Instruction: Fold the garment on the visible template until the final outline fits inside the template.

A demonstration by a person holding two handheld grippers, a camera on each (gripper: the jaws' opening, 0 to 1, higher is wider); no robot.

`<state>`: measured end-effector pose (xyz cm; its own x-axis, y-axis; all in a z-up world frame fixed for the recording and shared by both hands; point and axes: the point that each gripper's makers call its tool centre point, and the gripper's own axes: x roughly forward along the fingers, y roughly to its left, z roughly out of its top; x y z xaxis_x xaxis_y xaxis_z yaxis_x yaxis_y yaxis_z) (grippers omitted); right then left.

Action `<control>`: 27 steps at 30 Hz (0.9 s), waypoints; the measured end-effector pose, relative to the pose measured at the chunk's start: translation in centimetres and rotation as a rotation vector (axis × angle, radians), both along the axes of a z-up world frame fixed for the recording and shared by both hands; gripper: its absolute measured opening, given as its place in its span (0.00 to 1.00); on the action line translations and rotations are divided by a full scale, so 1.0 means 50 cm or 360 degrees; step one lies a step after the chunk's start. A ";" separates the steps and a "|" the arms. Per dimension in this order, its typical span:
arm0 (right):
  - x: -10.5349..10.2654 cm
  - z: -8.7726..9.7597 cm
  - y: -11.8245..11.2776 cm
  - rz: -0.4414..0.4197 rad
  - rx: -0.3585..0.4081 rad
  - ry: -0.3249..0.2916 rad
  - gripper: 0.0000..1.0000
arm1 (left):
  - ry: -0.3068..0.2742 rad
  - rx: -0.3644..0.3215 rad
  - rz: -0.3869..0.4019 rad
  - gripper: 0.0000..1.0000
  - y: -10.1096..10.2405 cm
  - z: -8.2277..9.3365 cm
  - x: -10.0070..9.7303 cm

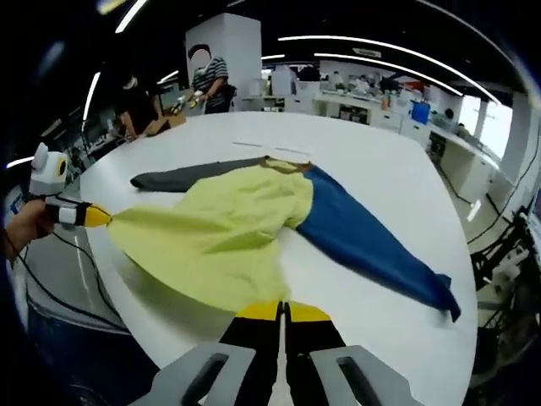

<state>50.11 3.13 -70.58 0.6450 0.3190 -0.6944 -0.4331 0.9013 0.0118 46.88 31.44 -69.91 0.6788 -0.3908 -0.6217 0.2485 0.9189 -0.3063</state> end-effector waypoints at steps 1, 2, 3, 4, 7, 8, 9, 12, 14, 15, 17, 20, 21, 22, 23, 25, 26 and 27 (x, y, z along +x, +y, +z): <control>-0.003 0.001 0.000 -0.0004 -0.0011 -0.0003 0.00 | 0.0003 -0.0001 0.0000 0.00 0.000 0.001 -0.003; -0.008 0.001 -0.002 -0.0018 -0.0023 -0.0010 0.00 | 0.0009 -0.0002 -0.0006 0.00 -0.001 0.001 -0.008; -0.011 0.001 -0.003 -0.0033 -0.0027 -0.0010 0.00 | 0.0012 -0.0003 -0.0010 0.00 -0.002 0.000 -0.011; -0.014 0.000 -0.004 -0.0037 -0.0031 -0.0010 0.00 | 0.0016 0.0000 -0.0012 0.00 -0.003 -0.002 -0.013; -0.024 -0.008 -0.008 -0.0073 -0.0051 -0.0005 0.00 | 0.0035 0.0016 -0.0029 0.00 -0.007 -0.015 -0.023; -0.029 -0.014 -0.008 -0.0085 -0.0051 0.0007 0.00 | 0.0049 0.0027 -0.0038 0.00 -0.008 -0.022 -0.026; -0.034 -0.019 -0.008 -0.0097 -0.0052 0.0018 0.00 | 0.0066 0.0038 -0.0052 0.00 -0.009 -0.030 -0.030; -0.052 -0.040 -0.009 -0.0111 -0.0079 0.0066 0.00 | 0.0109 0.0040 -0.0060 0.00 -0.013 -0.051 -0.039; -0.063 -0.056 -0.010 -0.0127 -0.0082 0.0092 0.00 | 0.0141 0.0051 -0.0069 0.00 -0.014 -0.063 -0.046; -0.072 -0.065 -0.010 -0.0138 -0.0085 0.0113 0.00 | 0.0145 0.0051 -0.0072 0.00 -0.016 -0.067 -0.047; -0.081 -0.083 -0.012 -0.0140 -0.0101 0.0145 0.00 | 0.0161 0.0065 -0.0091 0.00 -0.017 -0.078 -0.050; -0.091 -0.106 -0.014 -0.0140 -0.0117 0.0178 0.00 | 0.0175 0.0082 -0.0106 0.00 -0.017 -0.090 -0.054; -0.093 -0.111 -0.015 -0.0144 -0.0119 0.0185 0.00 | 0.0179 0.0086 -0.0110 0.00 -0.017 -0.094 -0.055; -0.096 -0.118 -0.017 -0.0146 -0.0122 0.0197 0.00 | 0.0186 0.0090 -0.0109 0.01 -0.015 -0.099 -0.056; -0.097 -0.121 -0.019 -0.0156 -0.0121 0.0204 0.00 | 0.0189 0.0091 -0.0112 0.01 -0.016 -0.100 -0.057; -0.100 -0.130 -0.021 -0.0162 -0.0122 0.0214 0.00 | 0.0200 0.0095 -0.0115 0.01 -0.014 -0.107 -0.059; -0.101 -0.132 -0.022 -0.0166 -0.0122 0.0219 0.00 | 0.0200 0.0098 -0.0123 0.01 -0.015 -0.111 -0.060; -0.102 -0.136 -0.022 -0.0169 -0.0120 0.0222 0.00 | 0.0204 0.0103 -0.0126 0.01 -0.014 -0.113 -0.062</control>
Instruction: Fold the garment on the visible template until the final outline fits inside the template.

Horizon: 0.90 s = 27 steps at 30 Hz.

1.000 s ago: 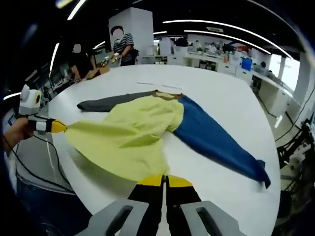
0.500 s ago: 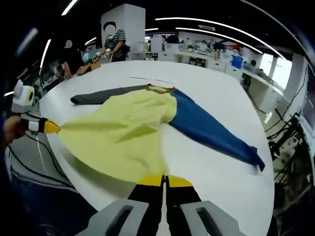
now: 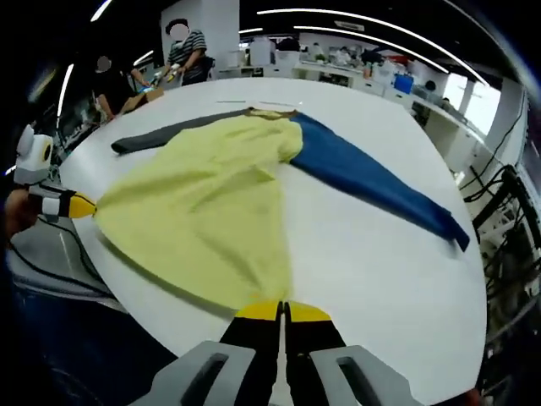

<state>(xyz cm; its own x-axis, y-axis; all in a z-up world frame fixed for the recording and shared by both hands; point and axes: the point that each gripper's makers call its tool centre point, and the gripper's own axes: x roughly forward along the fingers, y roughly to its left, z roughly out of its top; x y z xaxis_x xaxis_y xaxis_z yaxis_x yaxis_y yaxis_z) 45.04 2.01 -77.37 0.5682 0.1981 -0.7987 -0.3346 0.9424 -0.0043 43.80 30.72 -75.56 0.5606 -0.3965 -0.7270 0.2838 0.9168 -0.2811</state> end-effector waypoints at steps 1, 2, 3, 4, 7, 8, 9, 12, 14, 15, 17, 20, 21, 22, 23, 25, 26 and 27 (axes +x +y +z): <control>0.000 -0.002 -0.001 -0.0001 0.0000 0.0001 0.00 | 0.0005 0.0010 -0.0010 0.01 0.001 -0.003 -0.002; -0.001 -0.005 -0.002 -0.0002 -0.0004 0.0002 0.00 | 0.0003 0.0023 -0.0032 0.00 0.001 -0.006 -0.004; -0.001 -0.007 -0.003 0.0008 -0.0017 0.0003 0.00 | 0.0001 0.0032 -0.0039 0.00 0.002 -0.006 -0.006; 0.000 -0.006 -0.008 0.0016 -0.0046 -0.0008 0.00 | -0.0012 0.0035 -0.0060 0.00 0.003 -0.007 -0.006; 0.003 0.001 -0.011 0.0014 -0.0041 -0.0023 0.00 | -0.0030 0.0006 -0.0106 0.06 -0.002 -0.001 -0.010; 0.007 0.008 -0.010 0.0011 -0.0028 -0.0045 0.01 | -0.0050 0.0013 -0.0144 0.06 -0.003 0.002 -0.010; 0.009 0.012 -0.009 0.0016 -0.0020 -0.0054 0.04 | -0.0075 0.0019 -0.0163 0.06 -0.002 0.006 -0.007; 0.018 0.024 -0.004 0.0012 0.0025 -0.0078 0.16 | -0.0132 0.0016 -0.0201 0.11 0.005 0.018 0.005; 0.022 0.032 0.007 0.0032 0.0072 -0.0088 0.22 | -0.0186 0.0039 -0.0253 0.12 0.010 0.025 0.017; 0.024 0.034 0.011 0.0045 0.0086 -0.0088 0.23 | -0.0233 0.0081 -0.0292 0.13 0.017 0.030 0.028; 0.026 0.037 0.016 0.0074 0.0092 -0.0097 0.27 | -0.0286 0.0127 -0.0369 0.14 0.025 0.038 0.043; 0.028 0.039 0.020 0.0091 0.0103 -0.0096 0.29 | -0.0295 0.0123 -0.0382 0.14 0.035 0.044 0.057; 0.028 0.039 0.020 0.0092 0.0107 -0.0095 0.28 | -0.0317 0.0134 -0.0405 0.14 0.040 0.048 0.067; 0.027 0.040 0.021 0.0099 0.0111 -0.0091 0.28 | -0.0328 0.0154 -0.0413 0.14 0.045 0.048 0.073; 0.028 0.040 0.020 0.0098 0.0111 -0.0092 0.28 | -0.0347 0.0192 -0.0440 0.14 0.051 0.049 0.082; 0.028 0.039 0.019 0.0100 0.0107 -0.0090 0.28 | -0.0352 0.0211 -0.0452 0.13 0.057 0.045 0.091; 0.028 0.039 0.019 0.0103 0.0108 -0.0088 0.28 | -0.0368 0.0220 -0.0470 0.13 0.059 0.042 0.098; 0.027 0.038 0.018 0.0104 0.0109 -0.0086 0.28 | -0.0362 0.0222 -0.0472 0.13 0.061 0.038 0.102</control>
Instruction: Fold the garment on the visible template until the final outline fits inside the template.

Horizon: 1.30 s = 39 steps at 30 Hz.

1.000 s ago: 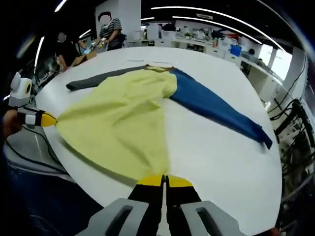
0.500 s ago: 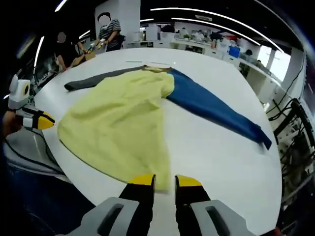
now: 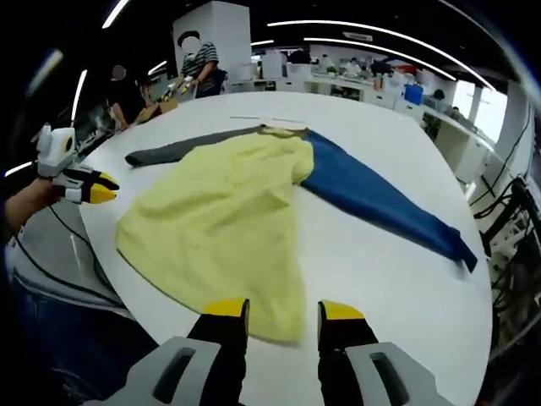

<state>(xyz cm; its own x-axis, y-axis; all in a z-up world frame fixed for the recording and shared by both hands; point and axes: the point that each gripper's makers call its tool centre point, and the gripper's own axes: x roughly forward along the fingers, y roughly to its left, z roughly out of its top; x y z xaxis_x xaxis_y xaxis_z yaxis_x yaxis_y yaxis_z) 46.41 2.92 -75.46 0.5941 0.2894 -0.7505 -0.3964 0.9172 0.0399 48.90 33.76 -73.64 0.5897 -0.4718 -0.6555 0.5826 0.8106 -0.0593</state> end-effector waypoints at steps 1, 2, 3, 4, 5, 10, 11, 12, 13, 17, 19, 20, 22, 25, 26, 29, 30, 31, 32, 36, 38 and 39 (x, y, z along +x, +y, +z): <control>-0.001 -0.001 -0.001 0.0001 0.0000 0.0004 0.28 | 0.0006 0.0009 -0.0005 0.13 0.002 -0.007 0.005; -0.001 -0.001 -0.001 0.0002 0.0001 0.0005 0.28 | 0.0010 0.0018 -0.0016 0.13 0.003 -0.013 0.008; 0.000 -0.003 -0.002 0.0004 0.0000 0.0007 0.28 | 0.0019 0.0028 -0.0025 0.14 0.004 -0.019 0.010; -0.001 -0.003 -0.002 0.0008 -0.0001 0.0009 0.29 | 0.0028 0.0037 -0.0028 0.14 0.005 -0.027 0.012; -0.001 -0.003 -0.002 0.0012 0.0001 0.0010 0.29 | 0.0019 0.0044 -0.0062 0.13 0.000 -0.032 0.013; -0.002 -0.012 -0.002 0.0030 0.0018 0.0037 0.30 | 0.0030 0.0067 -0.0096 0.13 0.000 -0.062 0.026; -0.002 -0.013 -0.002 0.0034 0.0016 0.0041 0.29 | 0.0038 0.0060 -0.0096 0.13 -0.001 -0.066 0.027; -0.002 -0.014 -0.002 0.0036 0.0015 0.0043 0.29 | 0.0038 0.0054 -0.0096 0.13 -0.002 -0.068 0.029; -0.002 -0.015 -0.002 0.0036 0.0015 0.0046 0.29 | 0.0034 0.0053 -0.0100 0.13 -0.003 -0.070 0.031; 0.000 -0.022 -0.006 0.0035 0.0007 0.0059 0.27 | 0.0056 -0.0002 -0.0107 0.13 -0.011 -0.075 0.040; 0.001 -0.027 -0.008 0.0042 -0.0002 0.0070 0.27 | 0.0076 -0.0017 -0.0104 0.13 -0.014 -0.079 0.043; 0.001 -0.029 -0.009 0.0043 -0.0006 0.0072 0.27 | 0.0079 -0.0015 -0.0105 0.13 -0.015 -0.081 0.044; 0.002 -0.034 -0.013 0.0043 -0.0011 0.0084 0.26 | 0.0078 -0.0013 -0.0111 0.13 -0.017 -0.083 0.046; 0.002 -0.041 -0.018 0.0039 -0.0014 0.0098 0.25 | 0.0087 -0.0053 -0.0118 0.12 -0.027 -0.080 0.047; 0.002 -0.045 -0.020 0.0036 -0.0016 0.0105 0.25 | 0.0092 -0.0055 -0.0119 0.12 -0.029 -0.080 0.047; -0.001 -0.053 -0.022 0.0037 -0.0025 0.0123 0.22 | 0.0092 -0.0053 -0.0140 0.11 -0.040 -0.080 0.047; -0.001 -0.055 -0.024 0.0034 -0.0030 0.0127 0.21 | 0.0099 -0.0032 -0.0141 0.11 -0.041 -0.083 0.047; -0.001 -0.057 -0.025 0.0033 -0.0034 0.0130 0.20 | 0.0099 -0.0022 -0.0144 0.11 -0.042 -0.085 0.047; -0.001 -0.058 -0.027 0.0030 -0.0036 0.0132 0.20 | 0.0096 -0.0018 -0.0148 0.11 -0.046 -0.086 0.047; -0.001 -0.059 -0.029 0.0024 -0.0040 0.0131 0.19 | 0.0109 -0.0010 -0.0155 0.10 -0.054 -0.090 0.043; -0.001 -0.060 -0.030 0.0026 -0.0046 0.0132 0.19 | 0.0117 0.0006 -0.0167 0.09 -0.061 -0.096 0.040; -0.002 -0.062 -0.031 0.0032 -0.0058 0.0132 0.19 | 0.0131 0.0018 -0.0171 0.10 -0.063 -0.100 0.037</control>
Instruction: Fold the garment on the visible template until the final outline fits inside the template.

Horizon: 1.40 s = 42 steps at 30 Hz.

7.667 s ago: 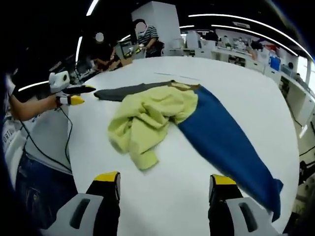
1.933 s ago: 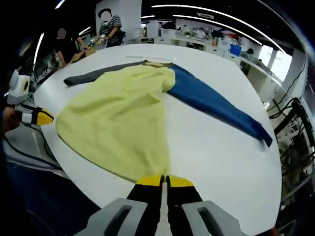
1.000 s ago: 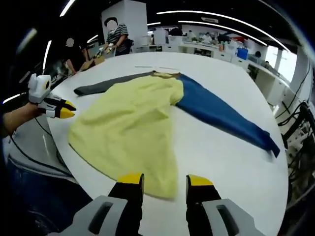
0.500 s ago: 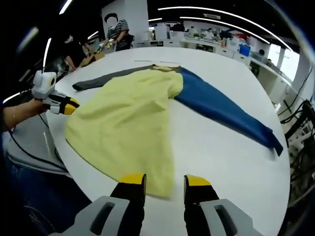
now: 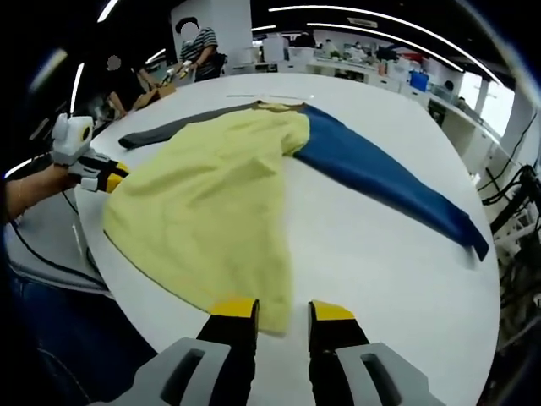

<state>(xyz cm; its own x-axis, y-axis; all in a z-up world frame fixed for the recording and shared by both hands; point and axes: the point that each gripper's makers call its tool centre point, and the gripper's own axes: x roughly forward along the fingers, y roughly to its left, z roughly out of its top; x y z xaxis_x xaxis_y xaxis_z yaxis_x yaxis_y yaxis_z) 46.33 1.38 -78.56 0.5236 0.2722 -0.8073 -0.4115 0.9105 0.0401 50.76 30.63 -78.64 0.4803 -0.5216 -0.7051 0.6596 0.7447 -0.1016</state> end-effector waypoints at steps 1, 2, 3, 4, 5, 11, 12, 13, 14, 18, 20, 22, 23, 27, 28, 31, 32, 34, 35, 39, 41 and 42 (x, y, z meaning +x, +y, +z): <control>0.000 0.000 0.000 0.0002 -0.0002 0.0000 0.18 | 0.0014 0.0031 0.0006 0.09 0.003 -0.004 -0.005; -0.001 -0.001 0.001 0.0005 -0.0002 0.0001 0.18 | -0.0003 0.0012 -0.0004 0.09 -0.003 -0.002 -0.004; -0.001 -0.001 0.001 0.0005 0.0000 0.0001 0.17 | -0.0012 0.0014 -0.0009 0.09 -0.003 -0.001 -0.003; 0.000 -0.002 0.001 0.0005 0.0004 0.0000 0.17 | -0.0006 0.0019 -0.0010 0.09 -0.003 -0.002 -0.006; 0.000 -0.004 0.001 0.0007 0.0009 0.0002 0.17 | -0.0015 0.0035 0.0001 0.09 -0.002 -0.002 -0.003; 0.008 -0.007 0.000 -0.0003 0.0041 0.0019 0.13 | 0.0002 0.0071 0.0035 0.06 -0.004 -0.003 -0.004; 0.008 -0.007 0.001 -0.0002 0.0043 0.0027 0.11 | 0.0005 0.0079 0.0040 0.05 -0.003 -0.003 -0.004; 0.007 -0.007 0.004 0.0004 0.0042 0.0036 0.08 | 0.0015 0.0084 0.0051 0.03 -0.002 -0.004 -0.005; 0.007 -0.007 0.006 0.0011 0.0042 0.0038 0.06 | 0.0021 0.0080 0.0066 0.03 -0.002 -0.005 -0.004; 0.010 -0.008 0.009 -0.0001 0.0045 0.0062 0.03 | 0.0037 0.0064 0.0095 0.01 -0.001 -0.005 -0.004; 0.012 -0.009 0.011 -0.0023 0.0091 0.0079 0.00 | 0.0059 0.0060 0.0112 0.00 0.001 -0.006 -0.007; 0.015 -0.009 0.010 -0.0018 0.0104 0.0085 0.00 | 0.0059 0.0069 0.0127 0.00 0.006 -0.004 -0.009; 0.014 -0.009 0.009 -0.0016 0.0107 0.0101 0.00 | 0.0055 0.0068 0.0129 0.00 0.010 -0.001 -0.012; 0.018 0.002 0.005 0.0033 0.0057 0.0058 0.00 | 0.0040 0.0045 0.0143 0.00 0.021 0.016 -0.019; 0.020 0.006 0.004 0.0031 0.0053 0.0048 0.00 | 0.0040 0.0038 0.0154 0.00 0.025 0.022 -0.022; 0.024 0.018 0.002 0.0032 0.0048 0.0016 0.00 | 0.0035 0.0010 0.0189 0.00 0.034 0.036 -0.024; 0.025 0.021 0.001 0.0030 0.0047 0.0009 0.00 | 0.0034 -0.0009 0.0210 0.00 0.039 0.042 -0.024; 0.026 0.030 -0.001 0.0023 0.0053 -0.0003 0.00 | 0.0038 -0.0039 0.0245 0.00 0.044 0.052 -0.026; 0.026 0.037 -0.001 0.0018 0.0056 -0.0011 0.00 | 0.0041 -0.0054 0.0265 0.00 0.048 0.059 -0.027; 0.025 0.057 -0.001 0.0016 0.0061 -0.0029 0.00 | 0.0031 -0.0066 0.0297 0.00 0.062 0.079 -0.034; 0.024 0.064 0.001 0.0016 0.0060 -0.0034 0.00 | 0.0033 -0.0085 0.0319 0.00 0.067 0.090 -0.038; 0.023 0.067 0.001 0.0016 0.0060 -0.0034 0.00 | 0.0032 -0.0090 0.0326 0.00 0.070 0.093 -0.040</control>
<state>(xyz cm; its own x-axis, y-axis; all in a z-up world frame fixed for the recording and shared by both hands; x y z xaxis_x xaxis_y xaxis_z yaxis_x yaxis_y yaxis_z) 47.49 1.44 -75.22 0.5375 0.3075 -0.7852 -0.4218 0.9043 0.0653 48.78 34.10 -73.96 0.5665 -0.4537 -0.6879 0.4925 0.8557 -0.1588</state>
